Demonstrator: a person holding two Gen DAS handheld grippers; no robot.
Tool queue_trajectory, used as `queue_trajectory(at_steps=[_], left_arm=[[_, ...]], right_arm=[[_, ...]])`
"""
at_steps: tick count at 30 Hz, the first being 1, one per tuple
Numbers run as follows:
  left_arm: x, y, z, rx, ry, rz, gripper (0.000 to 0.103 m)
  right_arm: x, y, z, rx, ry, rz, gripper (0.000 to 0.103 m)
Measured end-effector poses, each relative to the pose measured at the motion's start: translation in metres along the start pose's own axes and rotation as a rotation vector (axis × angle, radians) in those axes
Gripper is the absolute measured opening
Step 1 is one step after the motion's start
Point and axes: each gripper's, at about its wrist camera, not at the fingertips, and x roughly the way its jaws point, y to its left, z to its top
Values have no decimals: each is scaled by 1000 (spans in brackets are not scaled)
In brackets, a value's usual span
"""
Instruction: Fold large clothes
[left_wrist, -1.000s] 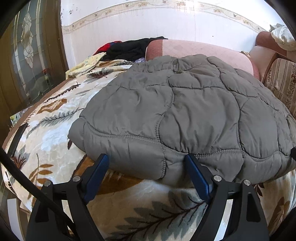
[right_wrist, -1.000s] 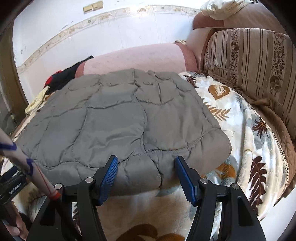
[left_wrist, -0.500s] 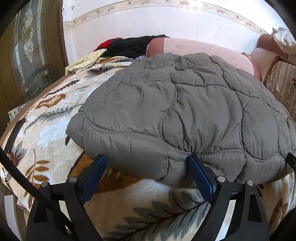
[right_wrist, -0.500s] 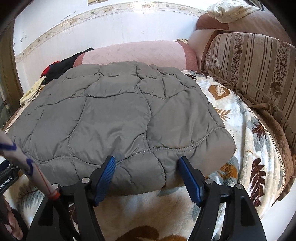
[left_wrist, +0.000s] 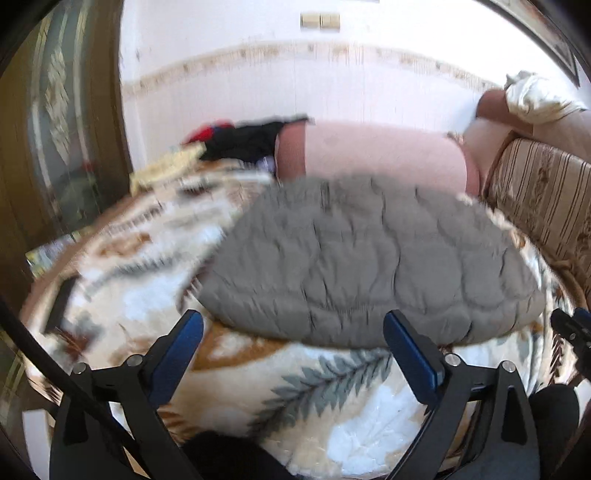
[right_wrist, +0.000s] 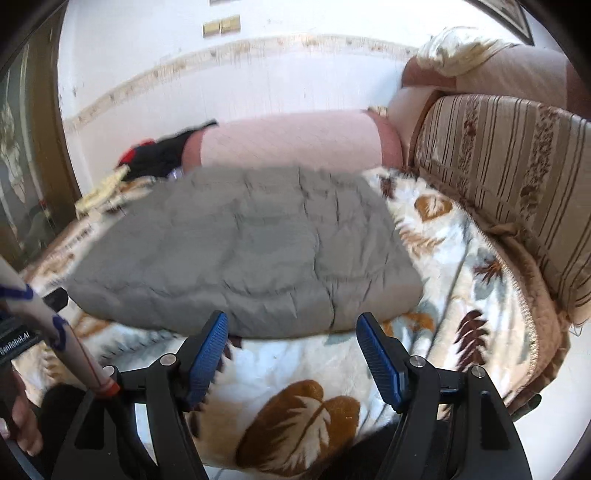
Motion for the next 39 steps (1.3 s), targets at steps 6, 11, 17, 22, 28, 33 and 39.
queue_trajectory(at_steps=[6, 11, 17, 22, 28, 33, 39], left_arm=[[-67, 5, 37, 36, -131, 107, 103], [-95, 7, 36, 33, -184, 158, 103], [-76, -4, 19, 114, -108, 167, 103], [-52, -13, 6, 147, -23, 162, 103], [-31, -25, -10, 196, 54, 142, 103], [-28, -27, -13, 201, 71, 122, 103], [-19, -24, -15, 192, 106, 110, 103]], right_arm=[[-79, 16, 41, -12, -139, 40, 94], [-121, 33, 41, -41, -250, 14, 101], [-94, 52, 11, -103, -176, 25, 102], [-72, 59, 0, -129, -91, 34, 102], [-63, 64, -5, -159, -70, 38, 102], [-57, 61, -8, -140, -47, 37, 102], [-56, 63, -10, -149, -45, 42, 102]])
